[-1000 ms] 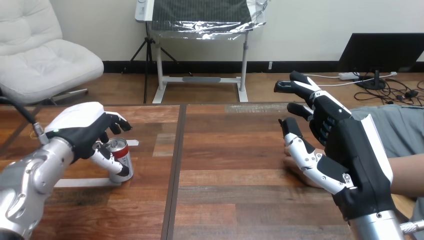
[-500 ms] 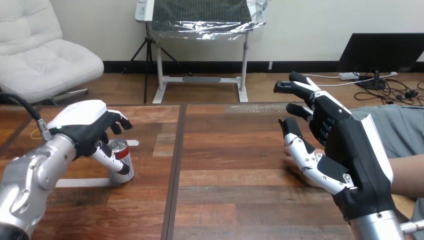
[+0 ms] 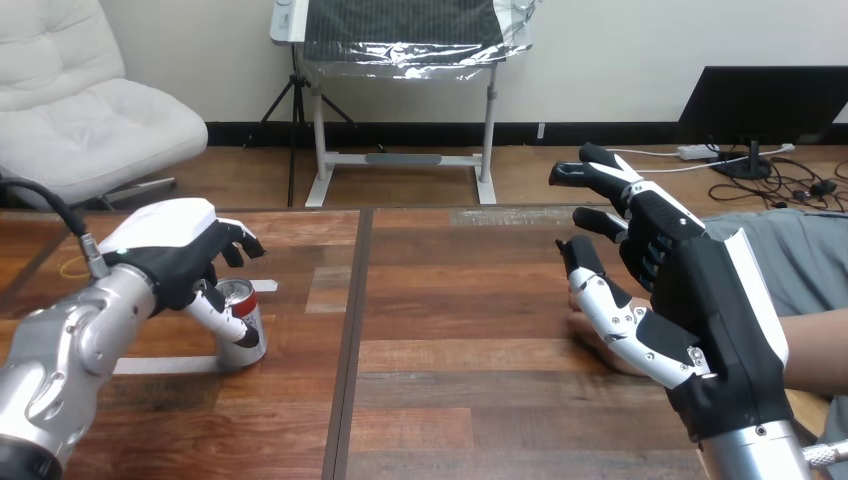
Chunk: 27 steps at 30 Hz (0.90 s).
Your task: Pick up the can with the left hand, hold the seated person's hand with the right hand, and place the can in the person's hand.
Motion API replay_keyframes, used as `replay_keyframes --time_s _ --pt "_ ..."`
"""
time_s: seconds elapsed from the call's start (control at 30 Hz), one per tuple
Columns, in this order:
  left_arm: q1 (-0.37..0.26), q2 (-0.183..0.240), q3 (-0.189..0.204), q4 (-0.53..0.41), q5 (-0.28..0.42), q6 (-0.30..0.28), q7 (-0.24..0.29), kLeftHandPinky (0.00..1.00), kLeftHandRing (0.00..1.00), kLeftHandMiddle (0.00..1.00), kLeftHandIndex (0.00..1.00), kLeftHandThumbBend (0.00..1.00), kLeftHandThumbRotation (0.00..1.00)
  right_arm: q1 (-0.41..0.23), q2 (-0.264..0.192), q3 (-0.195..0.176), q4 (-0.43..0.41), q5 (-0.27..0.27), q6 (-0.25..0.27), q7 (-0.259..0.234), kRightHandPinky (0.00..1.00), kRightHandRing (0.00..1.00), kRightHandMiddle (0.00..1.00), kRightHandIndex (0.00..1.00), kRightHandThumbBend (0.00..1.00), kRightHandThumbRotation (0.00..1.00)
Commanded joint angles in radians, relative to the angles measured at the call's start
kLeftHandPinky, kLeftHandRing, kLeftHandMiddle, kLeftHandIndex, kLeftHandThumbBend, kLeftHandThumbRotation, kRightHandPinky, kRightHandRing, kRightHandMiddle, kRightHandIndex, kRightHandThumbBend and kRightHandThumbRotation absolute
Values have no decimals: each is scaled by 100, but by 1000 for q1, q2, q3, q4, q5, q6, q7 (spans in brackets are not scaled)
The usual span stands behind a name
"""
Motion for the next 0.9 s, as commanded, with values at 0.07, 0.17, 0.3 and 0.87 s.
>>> replay_keyframes --time_s 0.07,0.17,0.3,0.87 --pt "-39 -6 -25 24 7 -6 10 52 65 76 77 85 15 -54 -11 -12 -17 12 -3 6 84 93 92 75 27 0" --pt "-38 -5 -25 22 8 -8 15 52 64 76 77 85 15 -54 -10 -12 -16 9 -4 5 84 93 92 75 27 0" --pt "-32 -4 -22 12 7 -8 24 51 64 75 76 85 14 -54 -8 -11 -16 11 -4 5 83 92 91 75 28 0" --pt "-12 -1 -11 -34 20 2 66 60 74 79 78 84 15 -57 -6 -10 -9 7 -12 3 80 90 90 74 28 0"
